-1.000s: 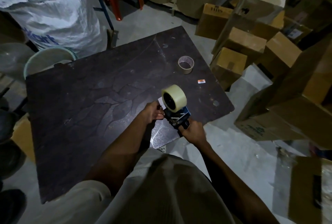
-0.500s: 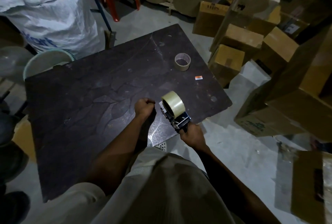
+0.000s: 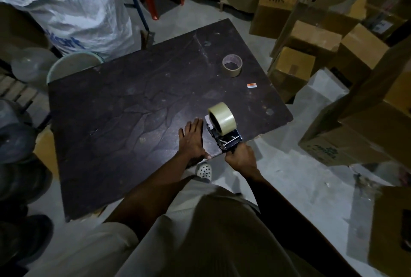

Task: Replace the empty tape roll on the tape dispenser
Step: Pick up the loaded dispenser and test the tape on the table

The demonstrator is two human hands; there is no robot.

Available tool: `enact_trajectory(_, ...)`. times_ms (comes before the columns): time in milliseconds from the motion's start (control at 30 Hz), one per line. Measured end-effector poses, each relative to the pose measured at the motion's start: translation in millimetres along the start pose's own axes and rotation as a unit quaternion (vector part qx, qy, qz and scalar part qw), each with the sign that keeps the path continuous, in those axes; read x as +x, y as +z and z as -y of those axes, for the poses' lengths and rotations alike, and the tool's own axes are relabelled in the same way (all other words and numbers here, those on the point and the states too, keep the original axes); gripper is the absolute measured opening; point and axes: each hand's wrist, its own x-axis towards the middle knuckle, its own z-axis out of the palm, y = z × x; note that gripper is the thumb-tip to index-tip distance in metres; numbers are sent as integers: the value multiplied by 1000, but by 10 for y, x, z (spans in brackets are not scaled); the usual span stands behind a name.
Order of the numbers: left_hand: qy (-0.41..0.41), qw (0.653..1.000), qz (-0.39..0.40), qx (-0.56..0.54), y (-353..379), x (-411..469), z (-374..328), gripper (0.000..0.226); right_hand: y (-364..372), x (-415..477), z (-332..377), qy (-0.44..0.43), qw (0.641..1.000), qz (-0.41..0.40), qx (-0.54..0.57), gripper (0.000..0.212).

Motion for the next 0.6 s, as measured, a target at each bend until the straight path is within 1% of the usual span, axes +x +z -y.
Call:
enact_trajectory(100,7,1000,4,22,-4,-5,-31,151,7,-108,-216,10,1000,2,1,19)
enact_trajectory(300,16,998,-3,53,57,-132,-99,135,-70,-295,-550,9,1000,13,5,23)
enact_trajectory(467,11,994,-34,104,168,-308,-153,118,-142,-473,-949,5,999,33,1,23)
enact_trajectory(600,-6,991,-55,124,183,-408,-285,115,-177,-519,-1024,1,999,40,3,21)
